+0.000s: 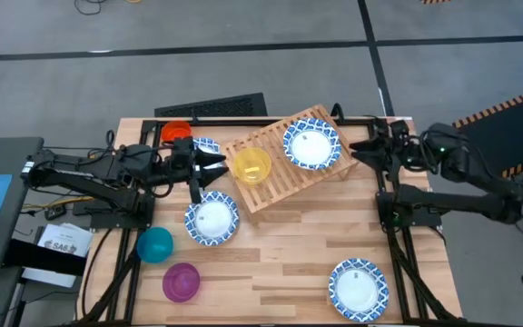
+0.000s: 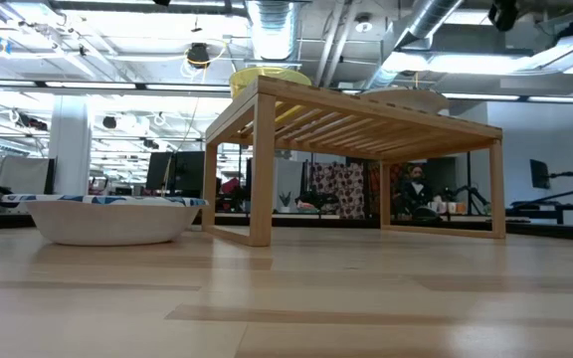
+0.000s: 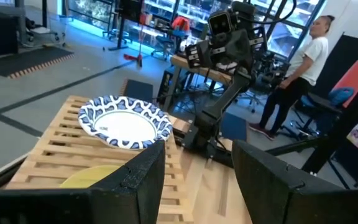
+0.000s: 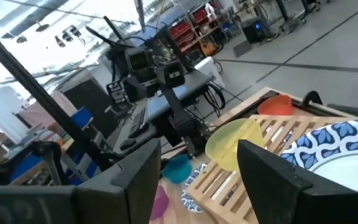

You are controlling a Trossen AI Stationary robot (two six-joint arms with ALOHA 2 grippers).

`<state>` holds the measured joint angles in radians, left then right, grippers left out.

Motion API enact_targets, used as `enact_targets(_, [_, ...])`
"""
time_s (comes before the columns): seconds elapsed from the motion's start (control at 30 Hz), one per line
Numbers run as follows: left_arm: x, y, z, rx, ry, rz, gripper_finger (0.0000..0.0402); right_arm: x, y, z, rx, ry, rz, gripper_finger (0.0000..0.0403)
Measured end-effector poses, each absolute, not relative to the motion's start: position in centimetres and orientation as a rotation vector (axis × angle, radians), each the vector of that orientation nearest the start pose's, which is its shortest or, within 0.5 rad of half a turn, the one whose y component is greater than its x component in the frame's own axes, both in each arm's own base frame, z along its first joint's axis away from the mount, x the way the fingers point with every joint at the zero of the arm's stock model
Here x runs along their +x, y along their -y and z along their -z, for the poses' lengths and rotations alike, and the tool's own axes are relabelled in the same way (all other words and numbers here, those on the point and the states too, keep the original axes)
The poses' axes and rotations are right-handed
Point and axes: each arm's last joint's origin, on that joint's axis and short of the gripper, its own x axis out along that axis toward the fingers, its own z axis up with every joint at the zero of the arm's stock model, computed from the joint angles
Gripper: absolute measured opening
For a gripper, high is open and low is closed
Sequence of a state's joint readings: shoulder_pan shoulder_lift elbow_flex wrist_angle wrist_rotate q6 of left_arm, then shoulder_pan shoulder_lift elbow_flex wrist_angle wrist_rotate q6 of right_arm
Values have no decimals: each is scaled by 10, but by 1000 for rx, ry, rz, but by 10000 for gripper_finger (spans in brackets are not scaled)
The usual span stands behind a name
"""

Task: Place and stack bowls onto a shelf
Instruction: Stack the orange bowl on top of the yellow bowl on the shelf

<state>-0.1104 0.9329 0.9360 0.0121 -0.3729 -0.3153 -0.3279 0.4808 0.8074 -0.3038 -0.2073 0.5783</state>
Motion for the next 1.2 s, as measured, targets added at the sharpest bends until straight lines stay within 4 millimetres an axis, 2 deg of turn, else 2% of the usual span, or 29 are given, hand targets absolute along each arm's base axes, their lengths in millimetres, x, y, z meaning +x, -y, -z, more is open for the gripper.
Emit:
enact_targets(0.17, [202,11,-378,-345,68,-290,171,97,26,-362,586,37,115,240])
enact_targets(0.27, [202,5,-378,-420,105,-417,171,101,28,-360,620,21,120,240])
enact_targets(0.33, [201,-5,-377,-457,124,-487,171,105,29,-359,636,7,125,240])
enact_targets(0.43, [195,-30,-386,-477,69,-605,171,110,31,-357,659,-12,131,240])
enact_targets(0.53, [179,-64,-394,-519,-86,-772,171,115,33,-355,690,-31,138,240])
enact_targets(0.67, [157,-107,-386,-578,-376,-952,171,122,35,-352,700,-57,147,240])
enact_targets(0.83, [137,-151,-348,-662,-795,-1039,171,130,38,-348,709,-91,157,240])
enact_targets(1.0, [131,-181,-311,-665,-1205,-1050,171,138,40,-344,717,-122,167,240])
enact_targets(1.2, [145,-204,-284,-547,-1380,-854,171,146,43,-339,726,-155,176,240])
